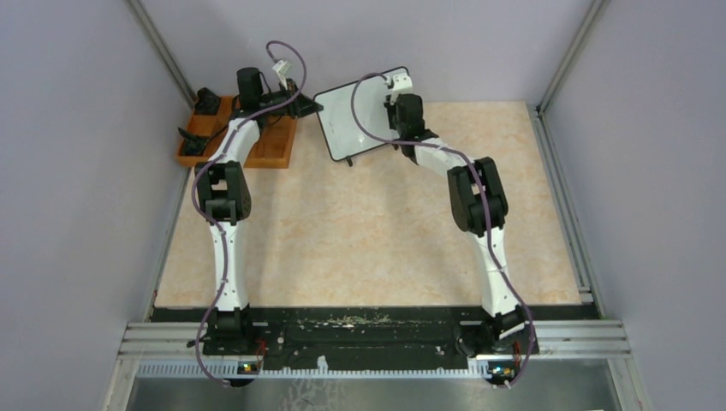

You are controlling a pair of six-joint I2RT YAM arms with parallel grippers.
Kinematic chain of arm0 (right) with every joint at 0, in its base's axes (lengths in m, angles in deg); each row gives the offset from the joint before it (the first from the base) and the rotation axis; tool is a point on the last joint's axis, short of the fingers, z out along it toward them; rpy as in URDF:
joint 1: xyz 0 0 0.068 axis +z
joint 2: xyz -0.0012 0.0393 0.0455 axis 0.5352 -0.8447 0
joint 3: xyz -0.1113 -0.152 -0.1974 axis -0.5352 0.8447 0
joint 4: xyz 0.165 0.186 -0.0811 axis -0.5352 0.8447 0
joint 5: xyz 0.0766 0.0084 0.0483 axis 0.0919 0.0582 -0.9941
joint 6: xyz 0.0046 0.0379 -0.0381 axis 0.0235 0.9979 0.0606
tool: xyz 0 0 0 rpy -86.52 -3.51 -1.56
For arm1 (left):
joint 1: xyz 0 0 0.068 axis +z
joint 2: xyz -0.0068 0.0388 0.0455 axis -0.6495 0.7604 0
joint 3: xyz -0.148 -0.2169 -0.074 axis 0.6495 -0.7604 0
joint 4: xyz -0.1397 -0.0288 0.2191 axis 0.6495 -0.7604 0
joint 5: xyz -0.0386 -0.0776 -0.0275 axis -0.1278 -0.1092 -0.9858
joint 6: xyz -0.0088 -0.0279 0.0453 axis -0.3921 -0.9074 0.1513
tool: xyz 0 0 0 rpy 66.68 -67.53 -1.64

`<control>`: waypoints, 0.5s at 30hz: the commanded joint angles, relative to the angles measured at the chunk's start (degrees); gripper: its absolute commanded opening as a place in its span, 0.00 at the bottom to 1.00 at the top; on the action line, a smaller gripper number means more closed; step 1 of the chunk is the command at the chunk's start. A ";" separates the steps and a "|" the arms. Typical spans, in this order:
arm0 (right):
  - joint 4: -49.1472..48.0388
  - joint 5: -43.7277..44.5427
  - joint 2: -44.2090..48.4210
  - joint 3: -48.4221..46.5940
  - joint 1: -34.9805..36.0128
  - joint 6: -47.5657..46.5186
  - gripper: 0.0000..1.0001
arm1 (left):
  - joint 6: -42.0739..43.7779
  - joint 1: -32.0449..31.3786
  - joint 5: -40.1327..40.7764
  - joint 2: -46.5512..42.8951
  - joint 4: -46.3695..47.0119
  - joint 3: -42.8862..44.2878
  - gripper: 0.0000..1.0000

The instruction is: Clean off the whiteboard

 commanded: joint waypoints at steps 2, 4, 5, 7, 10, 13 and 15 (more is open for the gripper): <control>-2.55 -2.46 3.34 2.15 5.20 0.07 0.00 | 2.94 -0.39 0.87 -0.49 -3.37 0.18 0.00; -2.73 -2.44 3.25 2.38 6.13 0.15 0.00 | 2.94 -0.41 0.82 -0.52 -3.38 0.16 0.00; -2.71 -2.60 3.24 2.41 6.68 0.29 0.00 | 2.94 -0.51 0.79 -0.54 -3.32 0.13 0.00; -2.69 -2.91 3.26 2.41 7.46 0.79 0.00 | 2.94 -0.53 0.83 -0.44 -3.33 0.08 0.00; -2.82 -3.80 3.50 2.56 8.67 1.84 0.00 | 2.97 -0.63 0.83 -0.42 -3.36 0.01 0.00; -3.28 -4.08 3.46 2.70 10.28 2.00 0.00 | 3.07 -0.70 0.87 -0.29 -3.37 -0.21 0.00; -3.24 -4.07 3.23 2.12 11.30 1.76 0.00 | 3.12 -0.72 0.91 -0.27 -3.39 -0.21 0.00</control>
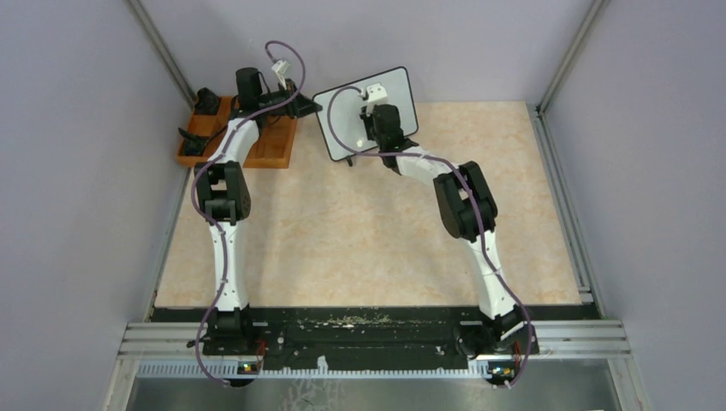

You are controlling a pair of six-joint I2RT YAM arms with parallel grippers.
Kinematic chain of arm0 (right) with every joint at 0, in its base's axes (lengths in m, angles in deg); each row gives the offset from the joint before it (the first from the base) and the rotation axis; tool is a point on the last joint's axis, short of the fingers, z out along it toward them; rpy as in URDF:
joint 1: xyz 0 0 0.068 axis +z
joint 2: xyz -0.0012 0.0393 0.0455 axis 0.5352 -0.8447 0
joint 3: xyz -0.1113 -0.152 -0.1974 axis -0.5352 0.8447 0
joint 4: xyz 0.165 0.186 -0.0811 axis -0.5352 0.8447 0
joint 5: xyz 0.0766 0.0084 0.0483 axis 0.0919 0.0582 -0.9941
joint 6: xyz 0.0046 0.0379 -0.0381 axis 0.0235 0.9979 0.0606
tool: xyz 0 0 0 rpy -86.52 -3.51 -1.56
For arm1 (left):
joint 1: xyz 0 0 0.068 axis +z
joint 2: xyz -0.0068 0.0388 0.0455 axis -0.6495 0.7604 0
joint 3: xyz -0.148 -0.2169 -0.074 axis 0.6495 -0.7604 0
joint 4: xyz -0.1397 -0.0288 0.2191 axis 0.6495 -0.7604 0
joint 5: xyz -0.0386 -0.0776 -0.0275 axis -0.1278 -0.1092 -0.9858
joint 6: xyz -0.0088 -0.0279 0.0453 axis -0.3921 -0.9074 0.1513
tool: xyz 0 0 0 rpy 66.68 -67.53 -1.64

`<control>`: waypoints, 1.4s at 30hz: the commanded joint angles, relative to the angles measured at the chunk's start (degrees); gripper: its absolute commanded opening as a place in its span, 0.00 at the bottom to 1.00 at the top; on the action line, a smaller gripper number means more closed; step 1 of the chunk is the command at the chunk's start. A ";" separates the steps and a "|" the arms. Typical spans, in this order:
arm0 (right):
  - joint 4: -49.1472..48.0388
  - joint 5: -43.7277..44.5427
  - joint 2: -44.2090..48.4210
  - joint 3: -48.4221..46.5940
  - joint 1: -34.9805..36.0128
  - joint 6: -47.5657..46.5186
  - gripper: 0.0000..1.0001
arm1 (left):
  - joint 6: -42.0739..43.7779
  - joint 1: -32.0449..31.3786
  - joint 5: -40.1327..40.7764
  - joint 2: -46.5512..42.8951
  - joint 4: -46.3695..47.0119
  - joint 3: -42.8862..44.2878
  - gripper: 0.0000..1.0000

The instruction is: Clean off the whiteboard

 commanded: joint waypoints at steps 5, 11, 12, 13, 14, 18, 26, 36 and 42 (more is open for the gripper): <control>-1.37 -5.65 2.69 -0.78 6.69 1.45 0.00 | 3.34 -1.09 0.95 -0.31 -3.24 -0.22 0.00; -0.97 -5.93 2.27 -2.28 8.55 1.21 0.00 | 3.41 -1.19 0.96 -0.35 -3.38 -0.31 0.00; -0.57 -5.55 1.90 -2.99 8.58 1.00 0.00 | 3.44 -1.20 0.94 -0.44 -3.43 -0.42 0.00; 0.07 -5.17 1.38 -3.86 8.58 0.97 0.00 | 3.51 -1.19 0.96 -0.50 -3.44 -0.53 0.00; 0.68 -4.55 0.94 -4.84 8.58 0.73 0.00 | 3.49 -1.20 0.96 -0.59 -3.42 -0.73 0.00; 1.39 -3.58 -0.01 -6.95 8.63 -0.48 0.00 | 4.00 -1.32 1.01 -1.22 -3.45 -1.53 0.00; 4.80 -3.16 -3.32 -16.01 8.59 -2.60 0.00 | 4.10 -1.28 1.13 -1.44 -3.38 -1.69 0.00; 8.05 -2.81 -7.79 -20.54 8.57 -2.91 0.00 | 4.06 -1.31 0.97 -1.32 -3.35 -1.83 0.00; 7.10 -3.06 -7.06 -16.93 8.63 -2.31 0.00 | 3.98 -1.28 0.92 -1.69 -3.23 -1.75 0.00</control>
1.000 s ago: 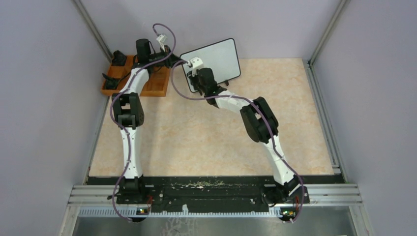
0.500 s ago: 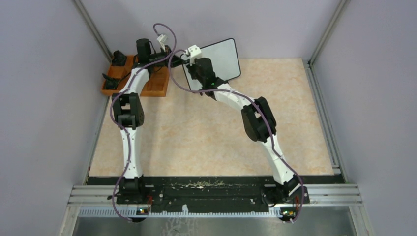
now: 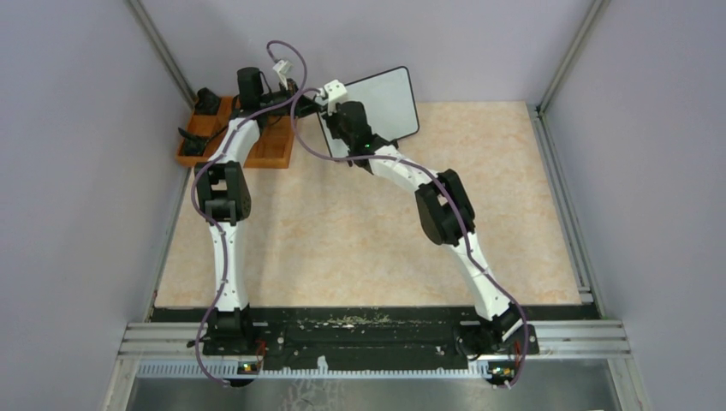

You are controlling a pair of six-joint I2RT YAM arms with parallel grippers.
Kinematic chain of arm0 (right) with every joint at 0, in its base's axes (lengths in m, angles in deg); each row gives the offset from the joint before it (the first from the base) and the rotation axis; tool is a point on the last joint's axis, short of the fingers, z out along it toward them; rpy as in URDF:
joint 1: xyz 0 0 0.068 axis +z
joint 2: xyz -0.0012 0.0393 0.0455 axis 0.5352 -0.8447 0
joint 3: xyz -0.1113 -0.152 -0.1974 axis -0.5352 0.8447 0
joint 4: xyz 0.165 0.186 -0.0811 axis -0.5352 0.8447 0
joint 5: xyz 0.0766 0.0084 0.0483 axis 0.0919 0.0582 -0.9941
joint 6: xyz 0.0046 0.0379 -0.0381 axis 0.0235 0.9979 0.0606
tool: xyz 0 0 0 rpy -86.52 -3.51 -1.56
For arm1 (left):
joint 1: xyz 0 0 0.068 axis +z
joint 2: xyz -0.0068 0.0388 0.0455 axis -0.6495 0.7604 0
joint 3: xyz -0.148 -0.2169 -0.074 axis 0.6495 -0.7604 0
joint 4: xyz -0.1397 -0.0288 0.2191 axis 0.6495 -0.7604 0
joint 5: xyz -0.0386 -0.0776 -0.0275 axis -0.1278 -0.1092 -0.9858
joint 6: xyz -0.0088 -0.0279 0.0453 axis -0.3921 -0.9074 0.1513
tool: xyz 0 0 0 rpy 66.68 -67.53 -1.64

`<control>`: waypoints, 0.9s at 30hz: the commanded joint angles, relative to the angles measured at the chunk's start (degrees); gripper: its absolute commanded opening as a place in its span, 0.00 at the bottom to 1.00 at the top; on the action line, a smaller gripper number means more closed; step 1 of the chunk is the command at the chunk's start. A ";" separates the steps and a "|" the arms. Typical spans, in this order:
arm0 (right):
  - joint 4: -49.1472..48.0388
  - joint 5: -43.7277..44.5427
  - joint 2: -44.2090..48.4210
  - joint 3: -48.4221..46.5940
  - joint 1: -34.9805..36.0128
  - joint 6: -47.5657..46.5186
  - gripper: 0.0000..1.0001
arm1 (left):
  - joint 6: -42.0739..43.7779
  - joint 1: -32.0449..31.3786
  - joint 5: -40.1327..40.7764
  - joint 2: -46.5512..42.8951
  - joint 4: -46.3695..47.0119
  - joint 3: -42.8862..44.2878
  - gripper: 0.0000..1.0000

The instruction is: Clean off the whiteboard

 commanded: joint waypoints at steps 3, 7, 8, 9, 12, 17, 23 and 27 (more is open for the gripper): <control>-1.54 0.42 0.56 3.34 0.01 -0.04 0.00 | 3.39 -0.90 0.31 -1.13 -2.61 -1.42 0.00; -2.46 0.53 1.61 6.09 -0.03 -0.19 0.00 | 3.41 -0.90 0.41 -1.10 -2.63 -1.37 0.00; -2.73 0.61 1.92 7.00 -0.02 -0.21 0.00 | 3.38 -0.93 0.37 -1.10 -2.71 -1.42 0.00; -2.99 0.68 2.25 7.71 -0.01 -0.29 0.00 | 3.39 -0.89 0.39 -1.06 -2.74 -1.48 0.00; -4.14 0.84 3.39 10.72 0.00 -0.30 0.00 | 3.39 -0.94 0.52 -1.04 -2.70 -1.34 0.00; -6.26 1.73 5.20 15.61 -0.16 -0.49 0.00 | 3.44 -0.89 0.56 -0.89 -2.80 -1.39 0.00; -6.21 1.69 6.22 17.45 -0.57 0.11 0.00 | 3.60 -0.94 0.58 -1.02 -3.04 -1.32 0.00; -3.05 1.50 5.63 14.93 -0.61 -0.41 0.00 | 4.68 -0.96 0.69 -1.30 -4.05 -1.47 0.00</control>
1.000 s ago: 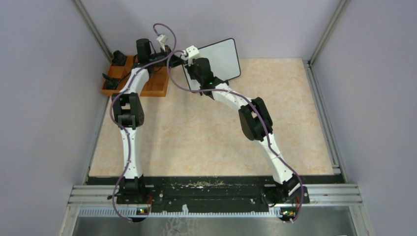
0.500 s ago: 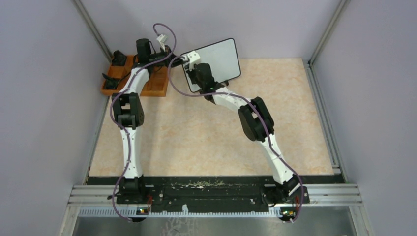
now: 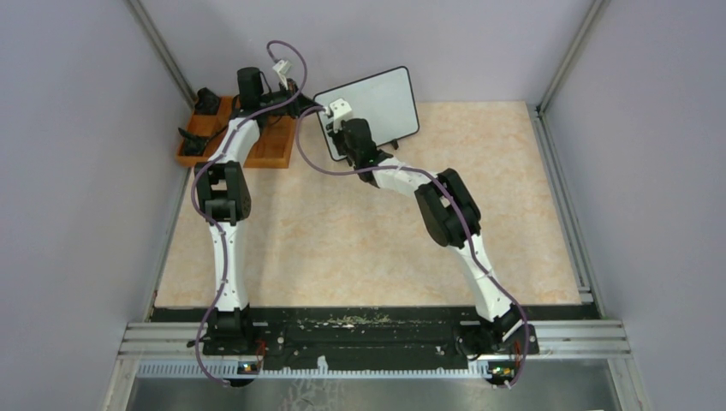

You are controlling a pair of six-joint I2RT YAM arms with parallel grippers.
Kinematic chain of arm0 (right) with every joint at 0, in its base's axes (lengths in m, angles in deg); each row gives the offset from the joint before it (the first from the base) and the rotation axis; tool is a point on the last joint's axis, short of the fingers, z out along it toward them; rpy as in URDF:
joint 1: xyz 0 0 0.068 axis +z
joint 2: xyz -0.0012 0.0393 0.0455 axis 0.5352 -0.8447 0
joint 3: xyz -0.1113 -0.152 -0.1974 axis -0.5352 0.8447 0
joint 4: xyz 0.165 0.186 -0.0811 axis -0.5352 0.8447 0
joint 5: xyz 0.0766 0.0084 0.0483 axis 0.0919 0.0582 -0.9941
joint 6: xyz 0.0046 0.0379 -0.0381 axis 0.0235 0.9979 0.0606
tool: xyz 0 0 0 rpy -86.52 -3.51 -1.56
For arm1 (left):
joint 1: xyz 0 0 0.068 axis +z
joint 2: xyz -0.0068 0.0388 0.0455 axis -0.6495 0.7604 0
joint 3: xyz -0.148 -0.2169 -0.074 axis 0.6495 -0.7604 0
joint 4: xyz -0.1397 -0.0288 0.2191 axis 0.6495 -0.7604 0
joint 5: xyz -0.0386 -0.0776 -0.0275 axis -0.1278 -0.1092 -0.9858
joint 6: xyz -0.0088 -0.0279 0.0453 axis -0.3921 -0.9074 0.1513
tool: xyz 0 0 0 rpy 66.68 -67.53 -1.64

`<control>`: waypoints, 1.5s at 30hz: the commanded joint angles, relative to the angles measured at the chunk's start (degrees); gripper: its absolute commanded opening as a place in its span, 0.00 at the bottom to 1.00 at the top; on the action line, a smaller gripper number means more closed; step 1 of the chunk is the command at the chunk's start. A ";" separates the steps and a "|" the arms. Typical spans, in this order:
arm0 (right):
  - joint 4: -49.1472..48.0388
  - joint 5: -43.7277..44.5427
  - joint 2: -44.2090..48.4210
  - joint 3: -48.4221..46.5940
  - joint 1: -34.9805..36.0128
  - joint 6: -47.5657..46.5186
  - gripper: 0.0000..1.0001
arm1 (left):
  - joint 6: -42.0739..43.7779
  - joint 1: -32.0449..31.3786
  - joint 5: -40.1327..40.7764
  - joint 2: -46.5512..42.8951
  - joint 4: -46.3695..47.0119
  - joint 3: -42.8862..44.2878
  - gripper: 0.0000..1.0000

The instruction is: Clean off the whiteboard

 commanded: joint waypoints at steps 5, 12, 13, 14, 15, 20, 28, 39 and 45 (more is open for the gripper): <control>11.31 0.41 -0.63 -9.44 -1.48 -0.10 0.00 | 4.72 -1.09 0.24 -1.16 -3.99 -1.63 0.00; 18.41 1.57 -5.72 -22.62 -2.36 -0.51 0.00 | 4.75 -1.28 0.14 -1.69 -3.50 -2.65 0.00; 19.07 1.68 -6.27 -23.69 -2.57 -0.57 0.00 | 4.78 -1.28 0.24 -1.77 -3.44 -2.75 0.00; 19.47 1.84 -6.61 -24.49 -2.91 -0.53 0.00 | 4.89 -1.32 0.24 -1.82 -3.48 -2.76 0.00; 19.59 2.20 -6.77 -24.65 -3.21 -0.52 0.00 | 4.94 -1.25 0.27 -1.89 -3.57 -2.76 0.00; 18.10 3.37 -5.12 -21.42 -5.29 -0.20 0.00 | 4.94 -1.30 0.16 -2.01 -3.53 -2.74 0.00; 14.18 4.67 -1.00 -12.92 -7.72 -0.48 0.00 | 4.78 -1.25 0.10 -2.03 -3.39 -2.77 0.00; 8.68 5.39 3.31 -2.17 -10.23 0.89 0.00 | 4.85 -1.32 0.40 -1.92 -3.52 -2.68 0.00; 6.04 1.20 5.46 1.83 -9.76 3.00 0.00 | 4.86 -1.31 0.43 -1.79 -3.69 -2.71 0.00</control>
